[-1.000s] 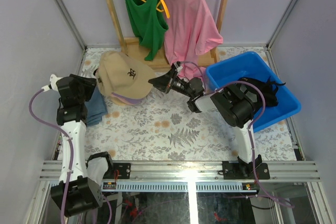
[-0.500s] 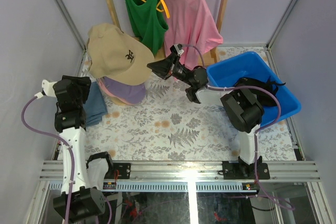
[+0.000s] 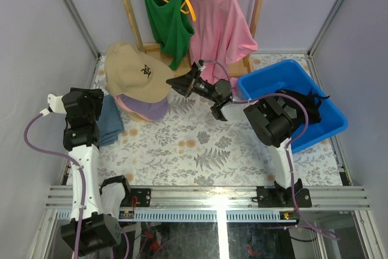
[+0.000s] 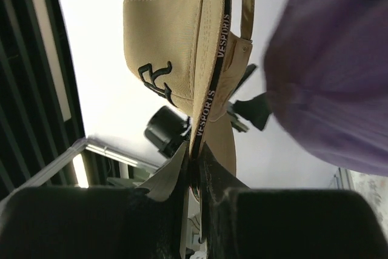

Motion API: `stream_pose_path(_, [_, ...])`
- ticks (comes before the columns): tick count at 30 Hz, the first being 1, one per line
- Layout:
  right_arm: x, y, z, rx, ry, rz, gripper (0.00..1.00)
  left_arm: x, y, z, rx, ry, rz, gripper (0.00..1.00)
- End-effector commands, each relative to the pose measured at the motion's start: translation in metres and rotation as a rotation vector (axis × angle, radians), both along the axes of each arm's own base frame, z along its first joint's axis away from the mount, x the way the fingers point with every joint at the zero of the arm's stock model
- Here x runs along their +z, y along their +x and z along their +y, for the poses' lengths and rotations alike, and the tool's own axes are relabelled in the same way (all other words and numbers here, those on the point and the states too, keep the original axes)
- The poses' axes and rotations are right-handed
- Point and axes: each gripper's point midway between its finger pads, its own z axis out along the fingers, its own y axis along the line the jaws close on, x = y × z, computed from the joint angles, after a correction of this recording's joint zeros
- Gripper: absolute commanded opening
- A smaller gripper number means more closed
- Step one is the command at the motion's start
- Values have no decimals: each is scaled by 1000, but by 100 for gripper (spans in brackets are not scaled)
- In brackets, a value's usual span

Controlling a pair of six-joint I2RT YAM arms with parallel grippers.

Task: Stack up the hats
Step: Stack the hat on the hat.

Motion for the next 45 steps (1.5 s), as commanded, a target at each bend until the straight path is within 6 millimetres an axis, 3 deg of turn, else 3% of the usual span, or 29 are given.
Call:
stream_pose_path(1, [-7, 5, 4, 10, -14, -5, 1, 14, 1, 12, 65, 4, -39, 62])
stream_pose_path(5, [-38, 10, 7, 9, -55, 50, 1, 10, 5, 12, 65, -14, -49, 63])
stream_pose_path(9, [-53, 12, 1, -8, -74, 80, 1, 13, 12, 12, 62, -27, -75, 64])
stream_pose_path(21, [-59, 11, -13, -41, -85, 82, 2, 27, 49, -3, -88, -24, -191, 66])
stream_pose_path(28, [-62, 11, -14, -41, -80, 92, 2, 7, 68, -15, -198, -49, -133, 64])
stream_pose_path(45, [-74, 14, -17, -45, -84, 111, 2, -29, 87, -13, -239, -54, -26, 59])
